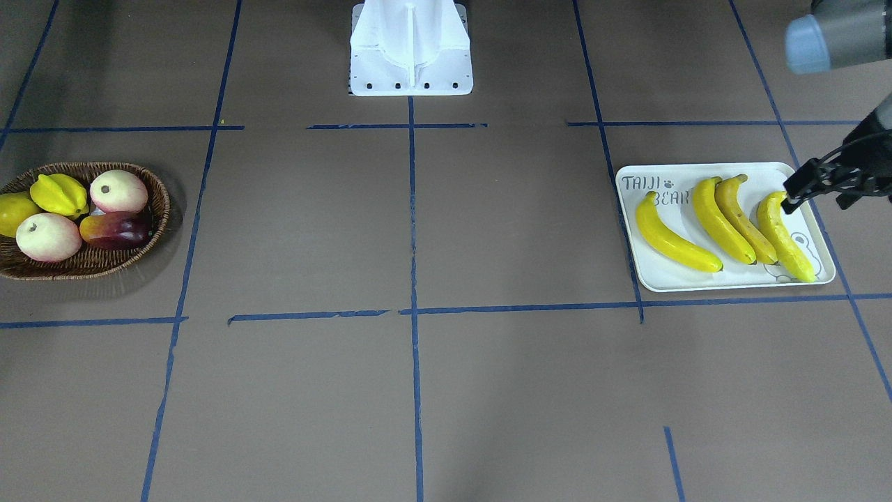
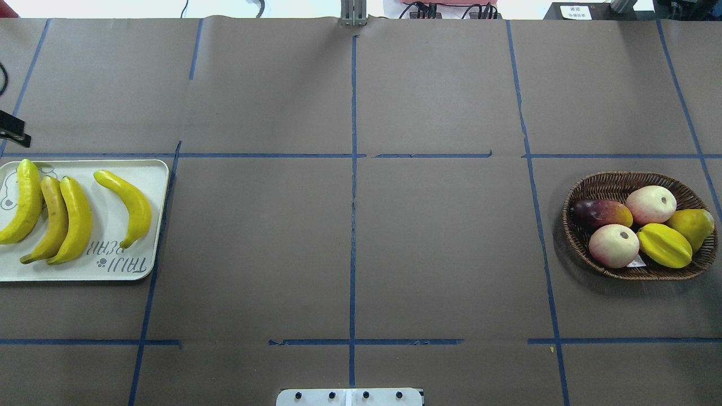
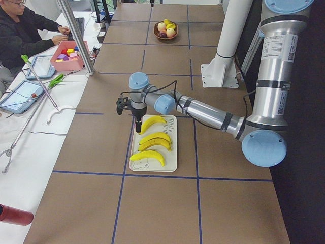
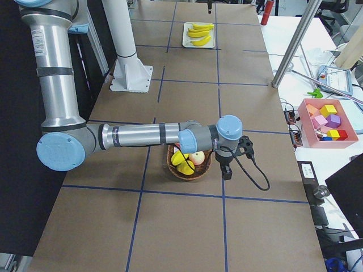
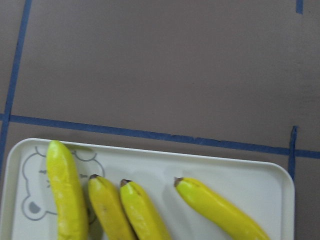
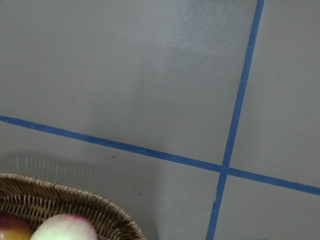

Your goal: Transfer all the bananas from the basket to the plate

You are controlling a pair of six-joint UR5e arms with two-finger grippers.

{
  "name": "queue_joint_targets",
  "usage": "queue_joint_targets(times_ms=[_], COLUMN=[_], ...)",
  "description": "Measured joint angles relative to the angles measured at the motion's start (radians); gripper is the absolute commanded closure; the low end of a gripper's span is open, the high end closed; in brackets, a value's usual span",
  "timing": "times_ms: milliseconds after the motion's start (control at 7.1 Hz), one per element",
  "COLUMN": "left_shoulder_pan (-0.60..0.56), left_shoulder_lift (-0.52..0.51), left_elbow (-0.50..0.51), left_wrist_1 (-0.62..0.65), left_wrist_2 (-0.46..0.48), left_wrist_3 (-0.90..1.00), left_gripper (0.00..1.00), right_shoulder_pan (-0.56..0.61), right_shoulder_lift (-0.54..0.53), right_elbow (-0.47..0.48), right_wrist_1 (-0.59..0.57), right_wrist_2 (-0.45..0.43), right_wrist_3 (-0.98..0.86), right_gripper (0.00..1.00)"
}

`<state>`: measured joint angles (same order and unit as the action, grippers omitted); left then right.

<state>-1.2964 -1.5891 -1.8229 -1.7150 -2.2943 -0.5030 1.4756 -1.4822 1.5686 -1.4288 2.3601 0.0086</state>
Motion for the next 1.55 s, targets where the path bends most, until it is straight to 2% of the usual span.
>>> queue_joint_targets(times_ms=[282,563,985,1548], left_shoulder_pan=[-0.196,-0.291,-0.311,-0.314], left_shoulder_lift=[0.064,0.078,0.083,0.086], left_elbow=[0.106,0.196,0.212,0.211], left_wrist_1=[0.018,0.057,0.120,0.159], left_wrist_2=[-0.120,-0.147,-0.149,-0.151], left_wrist_3=[0.356,0.563,0.601,0.596], left_gripper=[0.00,0.00,0.00,0.00], right_shoulder_pan=[0.004,0.005,0.008,0.080], right_shoulder_lift=[-0.008,-0.019,-0.047,-0.060], right_elbow=[0.021,0.022,0.009,0.007], right_wrist_1=[0.001,-0.001,-0.012,-0.120], right_wrist_2=[-0.026,-0.032,-0.025,0.061], right_wrist_3=[0.005,0.011,0.032,0.044], right_gripper=[0.00,0.00,0.00,0.00])
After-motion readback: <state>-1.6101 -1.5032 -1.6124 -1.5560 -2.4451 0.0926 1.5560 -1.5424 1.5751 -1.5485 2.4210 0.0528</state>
